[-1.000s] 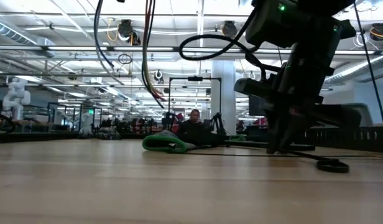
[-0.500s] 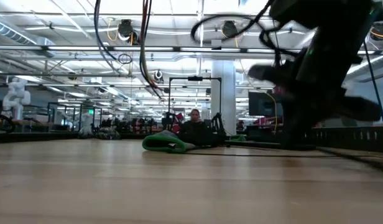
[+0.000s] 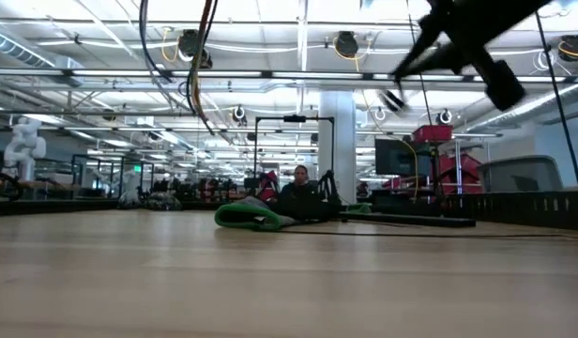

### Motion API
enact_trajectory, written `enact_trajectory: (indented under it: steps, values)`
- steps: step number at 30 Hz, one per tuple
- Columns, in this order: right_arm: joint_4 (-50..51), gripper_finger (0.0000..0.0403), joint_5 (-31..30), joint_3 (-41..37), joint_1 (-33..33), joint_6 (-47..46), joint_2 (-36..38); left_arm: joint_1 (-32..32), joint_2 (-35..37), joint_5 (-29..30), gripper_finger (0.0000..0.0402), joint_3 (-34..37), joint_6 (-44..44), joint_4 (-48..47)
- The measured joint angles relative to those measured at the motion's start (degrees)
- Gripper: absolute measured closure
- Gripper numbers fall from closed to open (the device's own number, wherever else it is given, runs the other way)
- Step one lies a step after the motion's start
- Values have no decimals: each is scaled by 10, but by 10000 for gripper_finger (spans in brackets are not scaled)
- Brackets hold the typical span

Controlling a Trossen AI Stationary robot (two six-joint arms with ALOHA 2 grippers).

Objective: Ziptie cables
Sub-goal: Wrap the black zip tie on the cable

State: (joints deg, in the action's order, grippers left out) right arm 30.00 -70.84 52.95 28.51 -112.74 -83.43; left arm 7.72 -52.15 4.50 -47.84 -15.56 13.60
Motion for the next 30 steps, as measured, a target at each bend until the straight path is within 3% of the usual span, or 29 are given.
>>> enact_trajectory:
  steps: [4, 9, 14, 17, 21, 25, 28, 30]
  values:
    - [-43, 403, -114, 0, -20, 36, 20, 16, -37, -48, 379, 67, -102, 154]
    - [-133, 403, -153, 0, -34, 95, 24, 24, -94, -23, 379, 169, -199, 499]
    - [-267, 403, -147, 0, -22, 216, 24, 19, -120, 151, 379, 216, -202, 480]
    - [-368, 403, -141, 1, -16, 328, 24, 19, -142, 205, 379, 212, -197, 465]
    - [-548, 403, -57, 1, -36, 523, 19, 18, -165, 213, 379, 193, -198, 475]
    - [-790, 403, 49, 1, -72, 810, 5, 12, -179, 211, 379, 177, -202, 477]
    - [-902, 403, 121, 1, -100, 922, 0, 12, -178, 205, 379, 176, -229, 497]
    - [-919, 403, 143, 1, -113, 940, -1, 11, -178, 205, 379, 176, -247, 512]
